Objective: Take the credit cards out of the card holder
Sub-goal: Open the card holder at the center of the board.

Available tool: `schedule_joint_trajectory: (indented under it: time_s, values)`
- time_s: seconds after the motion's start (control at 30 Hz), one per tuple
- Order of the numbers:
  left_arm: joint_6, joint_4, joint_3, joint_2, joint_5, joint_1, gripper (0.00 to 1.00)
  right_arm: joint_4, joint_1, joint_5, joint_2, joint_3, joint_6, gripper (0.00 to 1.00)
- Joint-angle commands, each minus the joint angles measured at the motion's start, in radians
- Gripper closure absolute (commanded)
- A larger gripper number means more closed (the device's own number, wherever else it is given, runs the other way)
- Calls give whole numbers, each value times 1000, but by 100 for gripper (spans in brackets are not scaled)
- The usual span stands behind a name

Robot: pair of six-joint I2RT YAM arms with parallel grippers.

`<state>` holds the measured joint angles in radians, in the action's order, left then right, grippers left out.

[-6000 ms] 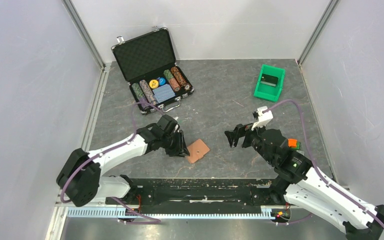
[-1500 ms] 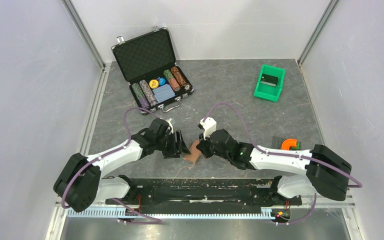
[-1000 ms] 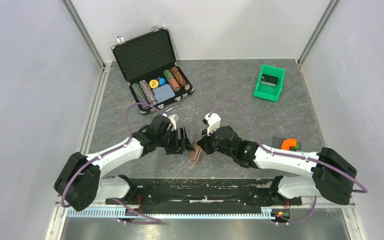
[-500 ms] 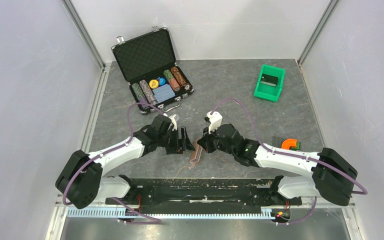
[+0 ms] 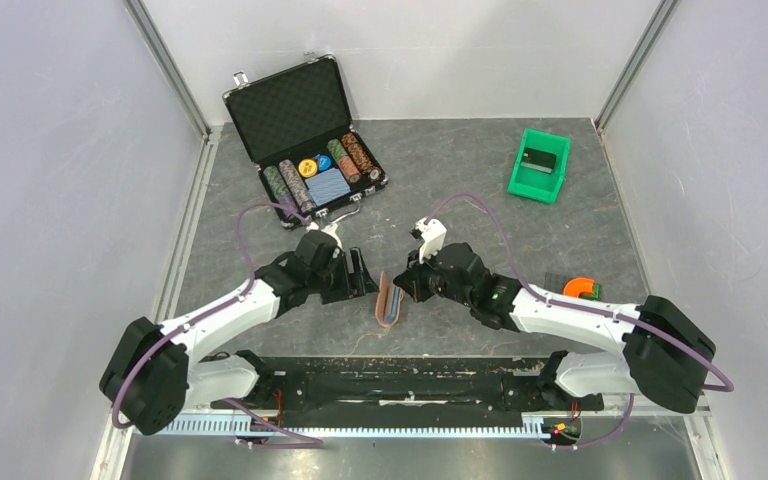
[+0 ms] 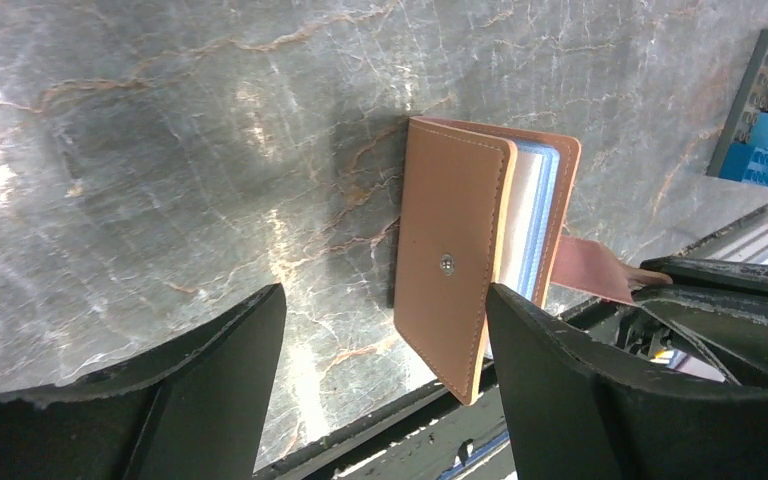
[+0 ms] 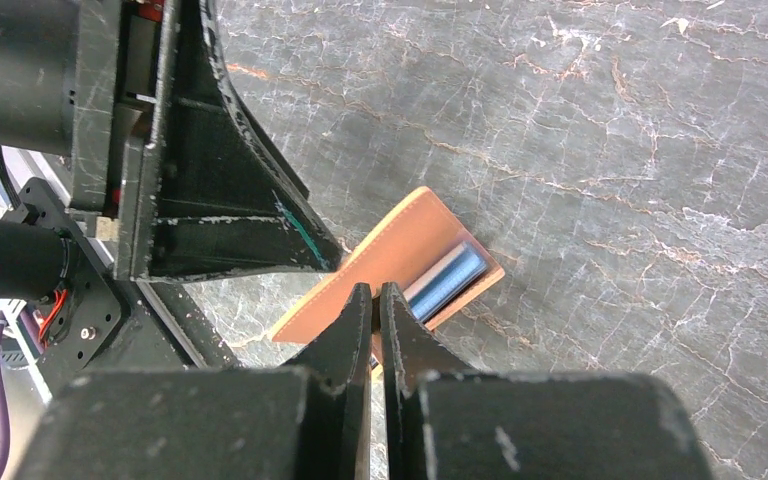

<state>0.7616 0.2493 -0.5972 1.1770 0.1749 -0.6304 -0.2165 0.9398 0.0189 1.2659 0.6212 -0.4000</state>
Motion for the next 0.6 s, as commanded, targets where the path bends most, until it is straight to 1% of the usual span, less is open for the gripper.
schedule_joint_trajectory:
  time_s: [0.0, 0.2, 0.37, 0.53, 0.57]
  values:
    - [13, 45, -42, -62, -105, -2, 20, -48, -12, -16, -24, -7, 3, 100]
    - [-1, 105, -68, -47, -141, -3, 20, -51, -33, -53, -21, -28, 8, 100]
    - [5, 183, -99, -63, -211, -3, 24, -59, -60, -90, -35, -51, 2, 100]
    - [4, 181, -114, -91, -180, -3, 23, -60, -67, -111, -56, -45, 5, 100]
    - [6, 176, -118, -94, -156, -3, 23, -60, -67, -117, -57, -41, 6, 100]
